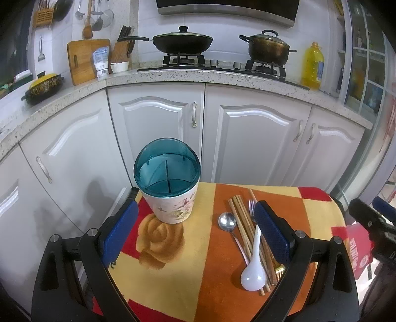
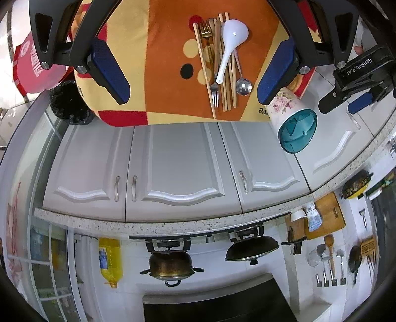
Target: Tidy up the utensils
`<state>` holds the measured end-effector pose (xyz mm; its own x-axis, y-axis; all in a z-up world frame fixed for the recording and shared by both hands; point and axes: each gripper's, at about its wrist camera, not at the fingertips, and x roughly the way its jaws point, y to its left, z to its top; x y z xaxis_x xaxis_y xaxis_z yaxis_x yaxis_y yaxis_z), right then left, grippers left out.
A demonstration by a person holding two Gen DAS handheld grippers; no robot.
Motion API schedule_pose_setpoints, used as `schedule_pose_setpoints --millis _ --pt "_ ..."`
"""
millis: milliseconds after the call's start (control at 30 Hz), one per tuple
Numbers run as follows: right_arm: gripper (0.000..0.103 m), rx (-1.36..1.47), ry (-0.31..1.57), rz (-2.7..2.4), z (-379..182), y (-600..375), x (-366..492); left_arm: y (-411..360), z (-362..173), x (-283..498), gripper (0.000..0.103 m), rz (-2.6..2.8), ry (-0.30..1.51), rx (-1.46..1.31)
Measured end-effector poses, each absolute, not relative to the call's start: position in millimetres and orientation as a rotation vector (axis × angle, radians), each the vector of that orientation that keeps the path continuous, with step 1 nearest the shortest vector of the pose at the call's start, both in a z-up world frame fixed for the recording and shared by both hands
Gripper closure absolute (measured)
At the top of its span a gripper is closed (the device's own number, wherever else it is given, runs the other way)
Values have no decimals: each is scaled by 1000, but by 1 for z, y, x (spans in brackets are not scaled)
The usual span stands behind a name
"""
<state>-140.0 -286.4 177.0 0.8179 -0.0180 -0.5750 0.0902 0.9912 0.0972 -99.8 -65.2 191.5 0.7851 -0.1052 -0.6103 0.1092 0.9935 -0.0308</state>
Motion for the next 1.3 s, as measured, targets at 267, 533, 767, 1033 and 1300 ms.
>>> schedule_pose_setpoints --millis 267,533,767,1033,1300 --pt "0 29 646 -78 174 -275 -135 -67 191 -103 8 -112 652 -7" --pt "0 38 699 -77 166 -279 -127 -68 189 -99 8 -112 670 -19" --pt "0 38 693 -125 164 -282 -124 -71 187 -99 8 -124 674 -23" --pt "0 8 708 -146 166 -283 -119 -74 183 -97 8 -146 691 -44" --pt "0 21 724 -157 160 -286 -117 -73 178 -97 8 -148 698 -47"
